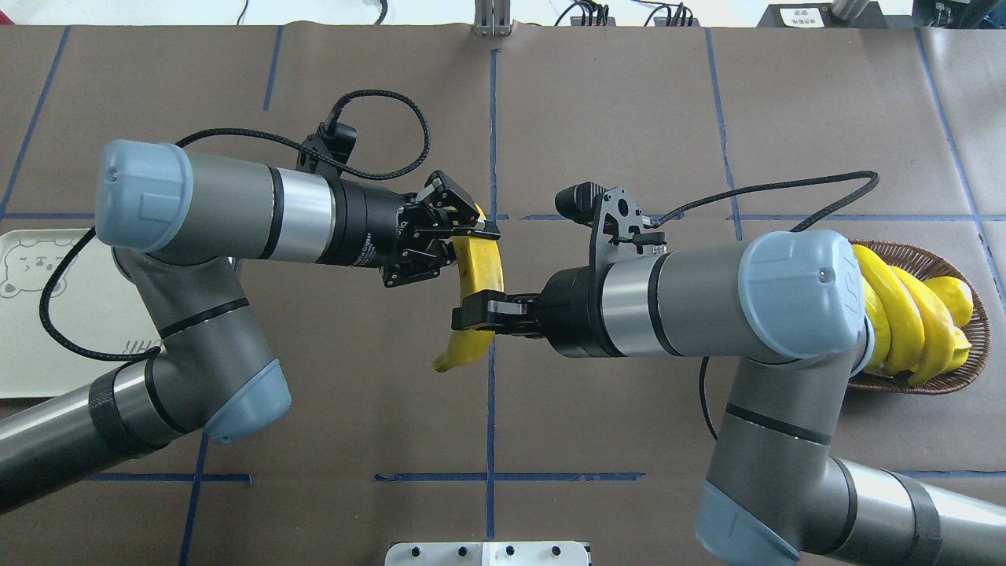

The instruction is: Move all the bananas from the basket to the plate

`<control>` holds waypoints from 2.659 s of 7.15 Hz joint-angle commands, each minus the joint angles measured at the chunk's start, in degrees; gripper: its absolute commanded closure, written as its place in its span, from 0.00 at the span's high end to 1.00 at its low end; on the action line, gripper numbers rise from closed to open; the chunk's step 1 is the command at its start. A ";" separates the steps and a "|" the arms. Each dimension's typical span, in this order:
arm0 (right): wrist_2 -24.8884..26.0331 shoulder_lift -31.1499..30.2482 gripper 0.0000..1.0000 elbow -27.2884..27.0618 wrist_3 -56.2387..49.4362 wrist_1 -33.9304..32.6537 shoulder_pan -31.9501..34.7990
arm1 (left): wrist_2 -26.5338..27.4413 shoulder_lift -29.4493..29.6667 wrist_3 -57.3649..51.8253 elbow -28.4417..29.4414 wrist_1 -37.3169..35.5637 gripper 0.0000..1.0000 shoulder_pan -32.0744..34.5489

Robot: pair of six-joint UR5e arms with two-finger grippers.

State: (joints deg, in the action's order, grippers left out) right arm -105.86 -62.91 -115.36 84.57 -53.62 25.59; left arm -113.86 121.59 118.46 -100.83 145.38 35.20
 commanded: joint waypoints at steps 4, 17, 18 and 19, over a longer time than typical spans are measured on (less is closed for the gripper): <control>1.01 -0.46 1.00 -1.27 1.13 -0.96 0.17 | -0.57 -0.21 -0.07 1.77 -1.06 0.00 3.72; -11.90 -6.44 1.00 -7.51 -22.52 -35.06 20.90 | -4.53 -37.48 -52.28 6.52 -17.50 0.00 21.31; -11.91 -6.44 1.00 -7.51 -22.52 -35.06 21.00 | -4.09 -37.39 -52.28 7.13 -17.50 0.00 21.49; -12.00 -6.44 1.00 -7.51 -22.52 -35.06 21.34 | -2.70 -36.78 -52.37 8.10 -17.50 0.00 21.49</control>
State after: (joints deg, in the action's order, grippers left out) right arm -117.56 -69.32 -122.88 62.09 -88.67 46.46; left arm -117.73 84.19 66.17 -93.82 127.94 56.60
